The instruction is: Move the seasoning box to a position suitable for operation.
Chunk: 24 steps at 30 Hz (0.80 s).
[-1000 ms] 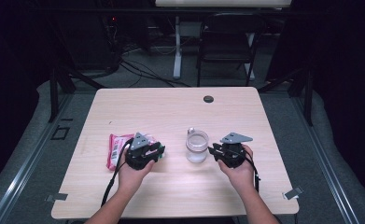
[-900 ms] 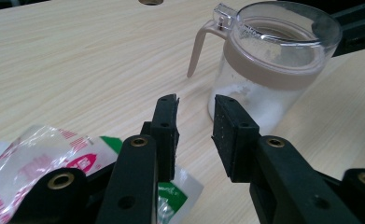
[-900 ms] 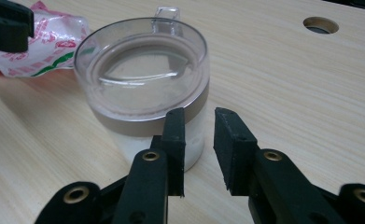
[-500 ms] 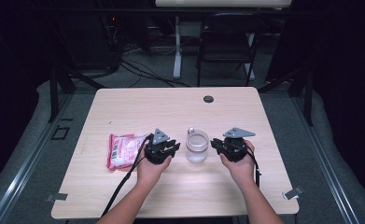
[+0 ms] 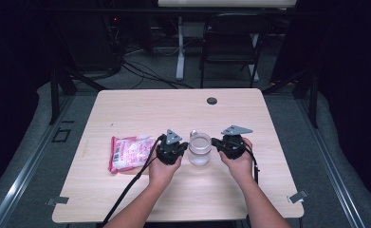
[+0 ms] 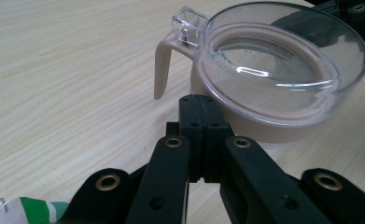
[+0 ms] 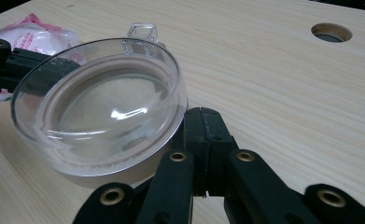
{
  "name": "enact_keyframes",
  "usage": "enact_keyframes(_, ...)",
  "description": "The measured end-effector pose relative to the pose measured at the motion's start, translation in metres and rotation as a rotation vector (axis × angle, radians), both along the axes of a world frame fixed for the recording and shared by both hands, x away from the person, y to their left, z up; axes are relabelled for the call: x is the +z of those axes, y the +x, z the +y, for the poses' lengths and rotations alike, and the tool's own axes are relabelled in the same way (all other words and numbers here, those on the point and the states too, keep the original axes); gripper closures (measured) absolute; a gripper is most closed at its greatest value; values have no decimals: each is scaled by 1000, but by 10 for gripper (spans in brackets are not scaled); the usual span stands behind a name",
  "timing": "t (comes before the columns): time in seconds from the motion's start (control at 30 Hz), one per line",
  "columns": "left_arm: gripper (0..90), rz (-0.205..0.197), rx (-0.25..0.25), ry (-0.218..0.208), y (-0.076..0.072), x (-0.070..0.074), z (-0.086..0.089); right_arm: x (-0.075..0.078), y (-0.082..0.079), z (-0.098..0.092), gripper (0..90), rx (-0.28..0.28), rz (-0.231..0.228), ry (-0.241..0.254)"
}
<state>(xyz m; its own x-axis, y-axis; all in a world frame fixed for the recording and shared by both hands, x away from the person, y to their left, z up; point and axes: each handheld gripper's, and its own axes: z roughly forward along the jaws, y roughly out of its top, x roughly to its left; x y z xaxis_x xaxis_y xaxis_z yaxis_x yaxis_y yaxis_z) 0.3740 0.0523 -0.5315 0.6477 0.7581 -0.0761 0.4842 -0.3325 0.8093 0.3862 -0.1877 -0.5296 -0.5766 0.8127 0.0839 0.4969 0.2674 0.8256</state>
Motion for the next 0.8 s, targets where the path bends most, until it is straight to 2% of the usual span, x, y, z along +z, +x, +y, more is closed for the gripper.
enact_keyframes(0.13,900,16,0,6,2,0,3,0,-2,2,900,8,2,-3)
enact_keyframes(0.17,900,13,2,8,2,0,4,1,-5,6,900,19,-8,-19)
enact_keyframes(0.23,900,9,-22,37,0,0,5,2,-9,9,900,27,-16,-36)
enact_keyframes(0.3,900,2,-25,38,-1,0,6,2,-12,9,900,29,-13,-44)
enact_keyframes(0.37,900,8,-49,47,-3,1,7,2,-19,10,900,21,-13,-47)
enact_keyframes(0.5,900,23,-76,18,-6,1,10,3,-26,10,900,24,-8,-45)
enact_keyframes(0.63,900,29,-109,8,-8,2,9,3,-44,10,900,13,-2,-45)
enact_keyframes(0.67,900,36,-128,13,-9,4,9,3,-44,10,900,13,-2,-45)
enact_keyframes(0.7,900,31,-137,13,-9,4,9,4,-52,9,900,6,-2,-58)
enact_keyframes(0.73,900,25,-150,12,-9,5,8,4,-52,9,900,6,-2,-58)
enact_keyframes(0.8,900,21,-167,9,-10,6,7,4,-63,8,900,-2,-5,-65)
